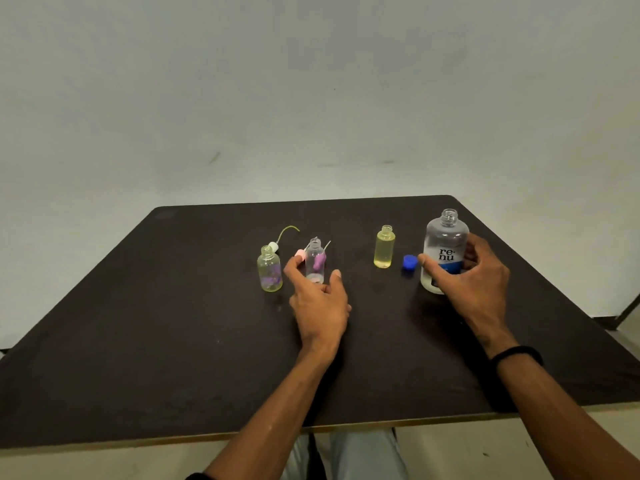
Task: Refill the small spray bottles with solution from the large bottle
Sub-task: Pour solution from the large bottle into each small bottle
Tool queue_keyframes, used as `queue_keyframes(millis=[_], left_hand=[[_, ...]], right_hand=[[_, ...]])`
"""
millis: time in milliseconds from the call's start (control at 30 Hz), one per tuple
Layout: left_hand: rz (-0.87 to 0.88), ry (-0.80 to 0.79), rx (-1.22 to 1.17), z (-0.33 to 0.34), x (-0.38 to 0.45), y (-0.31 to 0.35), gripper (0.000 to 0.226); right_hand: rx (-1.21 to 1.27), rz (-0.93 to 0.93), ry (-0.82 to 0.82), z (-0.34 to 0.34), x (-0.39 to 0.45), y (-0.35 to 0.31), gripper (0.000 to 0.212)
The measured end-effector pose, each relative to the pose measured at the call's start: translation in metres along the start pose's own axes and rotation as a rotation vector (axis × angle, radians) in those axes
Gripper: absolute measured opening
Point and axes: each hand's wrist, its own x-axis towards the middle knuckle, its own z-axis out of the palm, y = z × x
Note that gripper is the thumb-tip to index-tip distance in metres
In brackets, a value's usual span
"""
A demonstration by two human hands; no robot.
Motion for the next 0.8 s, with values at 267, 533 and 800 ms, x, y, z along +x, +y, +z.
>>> queue_keyframes(millis=[267,533,800], left_hand=[[-0.027,0.069,0.011,0.004,0.006,0.001,0.044],[-0.075,0.045,0.056,0.009,0.027,-0.002,0.044],[0.428,-0.125,0.248,0.016,0.014,0.000,0.036]], right_hand=[[-0.024,-0.004,0.017,0.001,0.002,0.000,0.081],[-0.036,-0.012,0.004,0.004,0.003,0.002,0.084],[-0.112,-0.138,0.007,0.005,0.001,0.006,0.082]])
